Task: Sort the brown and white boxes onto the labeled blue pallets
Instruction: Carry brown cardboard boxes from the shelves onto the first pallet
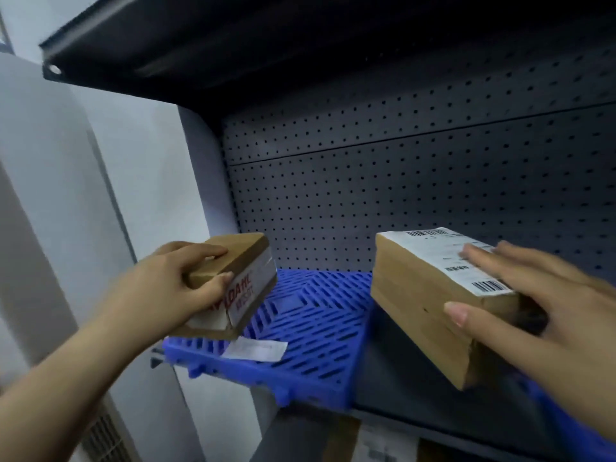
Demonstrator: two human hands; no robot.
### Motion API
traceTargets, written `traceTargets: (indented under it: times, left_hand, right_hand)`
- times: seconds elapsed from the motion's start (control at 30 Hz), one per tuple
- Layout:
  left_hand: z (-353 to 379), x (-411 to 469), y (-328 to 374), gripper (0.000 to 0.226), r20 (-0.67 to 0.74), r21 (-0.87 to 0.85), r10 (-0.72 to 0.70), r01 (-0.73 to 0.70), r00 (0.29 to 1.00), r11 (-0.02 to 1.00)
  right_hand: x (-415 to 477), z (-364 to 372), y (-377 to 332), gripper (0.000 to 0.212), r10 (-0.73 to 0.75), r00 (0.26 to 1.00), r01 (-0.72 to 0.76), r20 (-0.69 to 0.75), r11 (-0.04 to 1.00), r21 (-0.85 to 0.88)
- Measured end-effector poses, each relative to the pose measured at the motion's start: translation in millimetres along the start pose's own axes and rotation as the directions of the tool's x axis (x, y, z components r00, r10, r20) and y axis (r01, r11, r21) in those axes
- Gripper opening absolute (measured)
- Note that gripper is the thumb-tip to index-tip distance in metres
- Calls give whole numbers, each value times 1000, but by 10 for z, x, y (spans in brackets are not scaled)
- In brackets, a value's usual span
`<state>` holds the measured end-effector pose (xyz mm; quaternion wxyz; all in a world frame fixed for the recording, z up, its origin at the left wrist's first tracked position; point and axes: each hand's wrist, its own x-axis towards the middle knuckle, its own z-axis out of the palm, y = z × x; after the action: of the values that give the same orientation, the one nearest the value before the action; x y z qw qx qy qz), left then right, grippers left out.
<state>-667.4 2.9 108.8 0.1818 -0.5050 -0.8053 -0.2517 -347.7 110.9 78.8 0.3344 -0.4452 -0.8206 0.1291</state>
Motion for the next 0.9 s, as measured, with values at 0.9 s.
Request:
traceTargets:
  times: [0.9]
  left_hand:
    - [1374,1290,-1103,51,151,-190,297,-267,943,945]
  right_hand:
    - [1433,1771,-747,68,132,980,-108,148,982,-155]
